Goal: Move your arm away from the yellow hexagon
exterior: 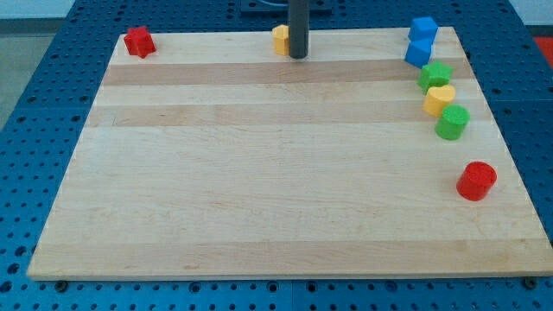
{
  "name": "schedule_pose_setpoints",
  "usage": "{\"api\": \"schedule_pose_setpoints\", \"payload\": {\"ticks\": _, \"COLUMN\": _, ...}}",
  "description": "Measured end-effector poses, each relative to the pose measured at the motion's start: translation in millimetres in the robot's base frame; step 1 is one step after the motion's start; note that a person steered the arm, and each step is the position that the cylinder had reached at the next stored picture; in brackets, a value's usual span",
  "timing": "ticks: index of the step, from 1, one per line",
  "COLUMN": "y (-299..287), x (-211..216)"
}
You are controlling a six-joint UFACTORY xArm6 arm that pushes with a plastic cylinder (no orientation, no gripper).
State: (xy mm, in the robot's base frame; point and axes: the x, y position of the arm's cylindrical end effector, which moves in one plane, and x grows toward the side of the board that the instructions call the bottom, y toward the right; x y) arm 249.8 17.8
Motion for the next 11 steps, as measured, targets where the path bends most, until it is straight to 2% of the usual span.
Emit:
{"api": "schedule_pose_setpoints", "payload": {"ticks": 2, "y": 0, "x": 2}}
{"api": "schedule_pose_setpoints", "payload": {"ticks": 3, "y": 10, "x": 17}}
{"api": "schedule_pose_setpoints", "payload": {"ticks": 5, "y": 89, "x": -24}}
{"api": "schedule_pose_setpoints", "payload": {"ticks": 6, "y": 107, "x": -22}}
{"api": "schedule_pose_setpoints", "payload": {"ticks": 7, "y": 79, "x": 52}}
{"api": "schedule_pose_setpoints", "payload": {"ticks": 8, "y": 44, "x": 175}}
{"api": "schedule_pose_setpoints", "payload": {"ticks": 9, "y": 45, "x": 310}}
{"api": "schedule_pose_setpoints", "payload": {"ticks": 10, "y": 90, "x": 367}}
{"api": "schedule_pose_setpoints", "payload": {"ticks": 11, "y": 119, "x": 368}}
